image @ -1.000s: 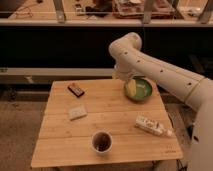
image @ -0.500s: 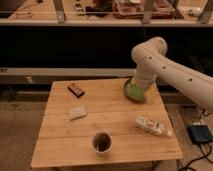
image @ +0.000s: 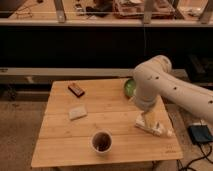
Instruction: Move the arm in a circular motion
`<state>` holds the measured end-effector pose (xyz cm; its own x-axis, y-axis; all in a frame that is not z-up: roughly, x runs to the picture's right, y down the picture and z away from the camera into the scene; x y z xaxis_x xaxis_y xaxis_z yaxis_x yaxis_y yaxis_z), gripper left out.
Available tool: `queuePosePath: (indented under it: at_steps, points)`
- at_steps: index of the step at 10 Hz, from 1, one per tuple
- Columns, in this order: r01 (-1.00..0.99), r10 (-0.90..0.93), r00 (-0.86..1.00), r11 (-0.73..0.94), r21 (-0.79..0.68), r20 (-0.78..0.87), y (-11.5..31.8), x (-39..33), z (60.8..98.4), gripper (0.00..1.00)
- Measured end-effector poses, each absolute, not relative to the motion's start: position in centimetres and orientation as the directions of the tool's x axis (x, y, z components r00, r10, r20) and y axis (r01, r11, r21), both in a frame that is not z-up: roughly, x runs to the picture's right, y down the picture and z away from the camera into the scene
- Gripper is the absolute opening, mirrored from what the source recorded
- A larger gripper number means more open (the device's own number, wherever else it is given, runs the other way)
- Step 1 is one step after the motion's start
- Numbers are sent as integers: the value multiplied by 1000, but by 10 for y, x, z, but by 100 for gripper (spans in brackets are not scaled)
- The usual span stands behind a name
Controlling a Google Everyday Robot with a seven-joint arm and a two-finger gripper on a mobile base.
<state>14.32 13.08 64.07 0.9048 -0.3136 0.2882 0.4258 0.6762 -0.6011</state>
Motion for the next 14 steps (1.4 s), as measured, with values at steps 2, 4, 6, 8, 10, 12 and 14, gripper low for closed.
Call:
queuePosePath:
  at_steps: [2,4,6,8,10,12,14]
  points:
    - [527,-366,849,630,-570,381,154,89,630,80]
    - [643,-436,763,590,-489,478,152,25,637,80]
    - [710,-471,695,570,-415,543,144,-21,662,80]
    - [734,-486,664,569,-371,568,130,-43,697,80]
    - [736,-513,662,585,-342,547,95,-45,731,80]
    - [717,-537,687,613,-332,490,47,-26,758,80]
    - [683,-544,726,644,-346,421,6,7,766,80]
